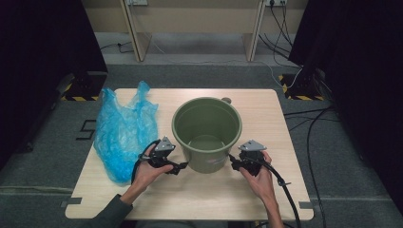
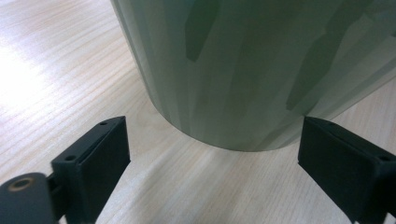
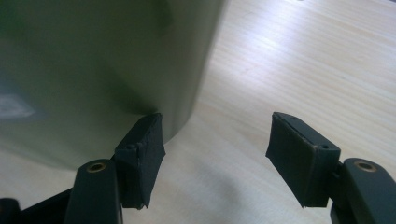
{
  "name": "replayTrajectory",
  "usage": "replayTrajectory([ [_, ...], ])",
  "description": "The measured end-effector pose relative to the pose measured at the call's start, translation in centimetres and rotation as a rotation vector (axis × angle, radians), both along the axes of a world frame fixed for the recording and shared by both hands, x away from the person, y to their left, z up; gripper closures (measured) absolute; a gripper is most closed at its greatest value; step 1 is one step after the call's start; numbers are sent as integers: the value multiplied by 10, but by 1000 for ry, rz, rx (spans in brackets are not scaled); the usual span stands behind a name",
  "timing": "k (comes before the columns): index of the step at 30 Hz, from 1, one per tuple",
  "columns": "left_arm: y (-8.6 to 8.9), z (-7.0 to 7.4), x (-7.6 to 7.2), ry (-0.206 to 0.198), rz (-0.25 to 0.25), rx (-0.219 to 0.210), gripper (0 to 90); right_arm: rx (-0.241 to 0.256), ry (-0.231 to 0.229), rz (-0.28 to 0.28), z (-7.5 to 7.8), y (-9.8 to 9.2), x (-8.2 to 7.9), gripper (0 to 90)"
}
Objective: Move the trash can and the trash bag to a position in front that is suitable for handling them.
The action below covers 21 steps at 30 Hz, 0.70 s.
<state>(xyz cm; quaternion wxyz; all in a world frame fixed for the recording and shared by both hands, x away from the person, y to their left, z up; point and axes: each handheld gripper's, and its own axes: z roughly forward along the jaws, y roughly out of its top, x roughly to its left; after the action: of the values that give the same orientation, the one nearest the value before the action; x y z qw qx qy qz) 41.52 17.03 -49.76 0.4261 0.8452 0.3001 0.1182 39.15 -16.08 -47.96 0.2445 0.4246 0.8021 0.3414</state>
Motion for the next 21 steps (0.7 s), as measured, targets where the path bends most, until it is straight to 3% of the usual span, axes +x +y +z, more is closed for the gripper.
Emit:
replayTrajectory([
  [2,-6,2,2,-7,-3,8,59,34,4,18,-4,-4,-4,339],
  [5,-12,1,2,-36,19,1,63,46,8,11,-7,-7,-4,328],
  [6,-14,1,3,-67,17,-1,195,64,12,20,-7,-7,-3,288],
  [7,-17,1,4,-69,29,-18,274,96,16,34,-8,-6,-1,296],
  [8,-20,1,6,-50,39,-27,161,78,10,41,-7,0,2,293],
  [9,-20,1,6,-50,39,-27,154,78,10,41,-7,0,2,293],
  [10,-21,4,7,-61,30,-31,190,45,8,49,-5,4,5,281],
  [16,-15,9,9,-71,45,-29,183,57,-7,91,-1,11,8,275],
  [21,-6,10,10,-71,55,-27,183,70,-5,159,-5,28,15,260],
])
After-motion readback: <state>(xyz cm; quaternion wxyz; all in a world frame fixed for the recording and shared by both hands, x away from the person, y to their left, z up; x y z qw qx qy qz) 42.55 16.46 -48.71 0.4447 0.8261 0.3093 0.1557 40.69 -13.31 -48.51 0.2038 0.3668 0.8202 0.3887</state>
